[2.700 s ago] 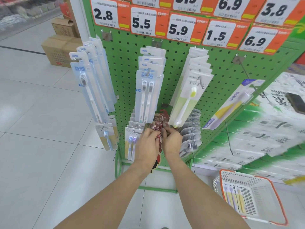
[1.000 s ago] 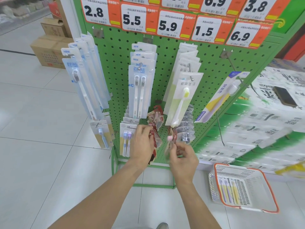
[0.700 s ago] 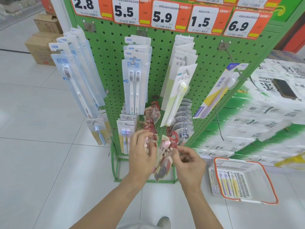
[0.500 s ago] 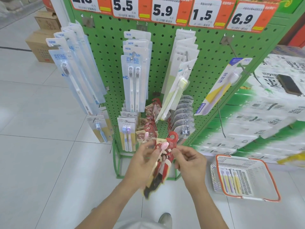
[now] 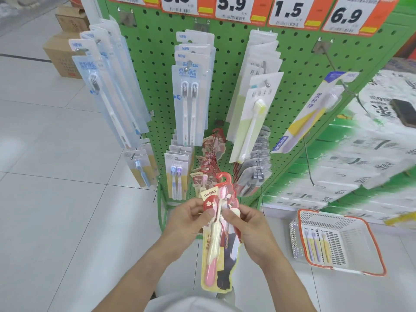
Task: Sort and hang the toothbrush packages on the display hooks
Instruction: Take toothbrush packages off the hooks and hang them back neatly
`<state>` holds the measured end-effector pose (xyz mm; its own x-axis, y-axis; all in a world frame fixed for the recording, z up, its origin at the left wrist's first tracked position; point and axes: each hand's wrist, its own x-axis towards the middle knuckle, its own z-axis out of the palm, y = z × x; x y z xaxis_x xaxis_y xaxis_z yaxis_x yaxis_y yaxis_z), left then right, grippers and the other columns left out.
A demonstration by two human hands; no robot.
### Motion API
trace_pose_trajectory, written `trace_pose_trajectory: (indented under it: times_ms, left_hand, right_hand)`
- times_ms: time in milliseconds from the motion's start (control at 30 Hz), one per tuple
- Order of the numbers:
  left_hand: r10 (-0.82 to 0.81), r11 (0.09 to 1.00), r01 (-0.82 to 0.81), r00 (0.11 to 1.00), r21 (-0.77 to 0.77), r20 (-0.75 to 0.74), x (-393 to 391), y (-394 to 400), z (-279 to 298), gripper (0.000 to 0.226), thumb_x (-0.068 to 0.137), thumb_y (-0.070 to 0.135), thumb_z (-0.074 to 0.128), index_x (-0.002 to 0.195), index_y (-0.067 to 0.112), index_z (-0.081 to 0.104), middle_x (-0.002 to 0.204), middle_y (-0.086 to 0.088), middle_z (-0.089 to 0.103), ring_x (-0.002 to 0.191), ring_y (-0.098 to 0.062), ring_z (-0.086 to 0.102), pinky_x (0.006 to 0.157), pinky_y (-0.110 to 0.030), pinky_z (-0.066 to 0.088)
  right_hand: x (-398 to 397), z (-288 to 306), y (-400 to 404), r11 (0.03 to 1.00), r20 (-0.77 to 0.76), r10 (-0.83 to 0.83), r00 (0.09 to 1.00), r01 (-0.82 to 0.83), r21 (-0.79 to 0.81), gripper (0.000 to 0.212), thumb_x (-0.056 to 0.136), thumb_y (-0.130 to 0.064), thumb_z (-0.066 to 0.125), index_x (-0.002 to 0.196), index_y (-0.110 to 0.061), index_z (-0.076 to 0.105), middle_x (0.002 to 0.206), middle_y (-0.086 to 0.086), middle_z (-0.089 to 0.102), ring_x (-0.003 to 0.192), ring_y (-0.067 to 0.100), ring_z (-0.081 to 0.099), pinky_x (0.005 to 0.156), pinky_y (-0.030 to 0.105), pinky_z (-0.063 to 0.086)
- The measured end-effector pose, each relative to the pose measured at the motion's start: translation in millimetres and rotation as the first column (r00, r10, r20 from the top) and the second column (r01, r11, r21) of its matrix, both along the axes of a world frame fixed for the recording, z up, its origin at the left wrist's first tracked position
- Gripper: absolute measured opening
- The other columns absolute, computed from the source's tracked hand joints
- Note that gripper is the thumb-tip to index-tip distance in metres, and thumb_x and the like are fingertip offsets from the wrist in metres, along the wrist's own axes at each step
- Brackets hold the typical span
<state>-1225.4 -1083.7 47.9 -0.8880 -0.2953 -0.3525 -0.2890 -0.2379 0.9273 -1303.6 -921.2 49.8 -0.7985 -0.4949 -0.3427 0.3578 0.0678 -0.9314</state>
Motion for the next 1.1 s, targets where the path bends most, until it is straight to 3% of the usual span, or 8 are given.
trace_pose_trajectory:
  times_ms: [100, 233, 367, 500, 567, 733, 900, 1100]
  left_hand:
    - [-0.191, 0.982, 0.190, 0.980, 0.016, 0.056, 5, 3, 1, 0.036, 0.094, 0.042, 0.067, 0.108, 0.009, 0.069, 0.104, -0.024, 0.072, 0.092, -0.039, 0.069, 0.087, -0.060, 0.054]
    - [-0.309, 0.950, 0.301, 0.945, 0.079, 0.111, 10, 8, 7, 0.048, 0.102, 0.041, 0.049, 0.102, -0.004, 0.068, 0.099, -0.020, 0.076, 0.081, -0.029, 0.072, 0.068, -0.036, 0.059]
    - [-0.228, 0.971, 0.222, 0.972, 0.090, 0.063, 14, 10, 5, 0.043, 0.096, 0.038, 0.056, 0.106, -0.001, 0.072, 0.100, -0.021, 0.076, 0.083, -0.032, 0.072, 0.070, -0.037, 0.060]
    - [-0.141, 0.985, 0.135, 0.989, 0.103, 0.048, 14, 13, 2, 0.045, 0.090, 0.040, 0.060, 0.106, -0.001, 0.072, 0.099, -0.020, 0.076, 0.086, -0.036, 0.072, 0.074, -0.041, 0.061]
    - [-0.162, 0.980, 0.156, 0.986, 0.120, 0.037, 15, 13, 3, 0.042, 0.091, 0.038, 0.061, 0.108, 0.001, 0.071, 0.101, -0.019, 0.076, 0.088, -0.036, 0.073, 0.078, -0.042, 0.061]
    - [-0.374, 0.919, 0.366, 0.927, 0.147, 0.030, 27, 14, -3, 0.036, 0.095, 0.034, 0.067, 0.116, 0.005, 0.069, 0.108, -0.028, 0.072, 0.093, -0.045, 0.070, 0.079, -0.045, 0.060]
    - [-0.273, 0.957, 0.263, 0.960, 0.123, 0.066, 27, 19, -6, 0.035, 0.093, 0.031, 0.066, 0.112, 0.001, 0.070, 0.099, -0.027, 0.074, 0.084, -0.037, 0.071, 0.079, -0.050, 0.062]
    - [-0.272, 0.960, 0.263, 0.957, 0.101, 0.100, 25, 21, -8, 0.033, 0.094, 0.027, 0.066, 0.112, -0.001, 0.070, 0.097, -0.028, 0.074, 0.081, -0.036, 0.070, 0.076, -0.045, 0.062]
  right_hand:
    - [2, 4, 1, 0.997, 0.067, -0.033, 0.997, 0.037, -0.064, 0.019, 0.089, -0.021, 0.076, 0.098, -0.004, 0.077, 0.093, 0.028, 0.072, 0.074, 0.027, 0.061, 0.068, 0.034, 0.050]
    - [3, 7, 1, 0.995, 0.095, -0.038, 0.995, 0.046, -0.083, 0.019, 0.090, -0.014, 0.070, 0.098, 0.002, 0.075, 0.096, 0.026, 0.075, 0.076, 0.029, 0.071, 0.071, 0.036, 0.057]
    - [1, 11, 2, 0.993, 0.076, -0.096, 0.992, 0.101, -0.066, 0.021, 0.087, -0.023, 0.072, 0.095, -0.003, 0.076, 0.093, 0.022, 0.075, 0.073, 0.024, 0.068, 0.066, 0.030, 0.053]
    - [-2, 16, 8, 0.997, -0.011, 0.042, 0.999, -0.042, -0.060, 0.018, 0.087, -0.018, 0.075, 0.103, -0.011, 0.076, 0.101, 0.019, 0.076, 0.083, 0.025, 0.070, 0.078, 0.035, 0.056]
    - [-3, 18, 10, 0.998, -0.018, 0.033, 0.999, -0.034, -0.061, 0.017, 0.085, -0.016, 0.076, 0.102, -0.012, 0.077, 0.096, 0.023, 0.075, 0.077, 0.028, 0.068, 0.073, 0.037, 0.055]
    - [-7, 15, 11, 0.990, 0.049, -0.098, 0.994, 0.102, -0.094, 0.020, 0.081, -0.014, 0.074, 0.099, -0.007, 0.075, 0.085, 0.013, 0.076, 0.064, 0.020, 0.067, 0.059, 0.026, 0.052]
    - [-7, 15, 16, 0.997, 0.062, 0.049, 0.997, -0.045, -0.065, 0.032, 0.078, -0.009, 0.084, 0.108, -0.007, 0.073, 0.094, 0.018, 0.075, 0.073, 0.024, 0.070, 0.060, 0.028, 0.054]
    - [-8, 13, 20, 0.998, 0.061, 0.056, 0.997, -0.056, 0.002, 0.025, 0.085, 0.005, 0.072, 0.109, -0.003, 0.069, 0.090, 0.019, 0.076, 0.069, 0.022, 0.072, 0.056, 0.022, 0.052]
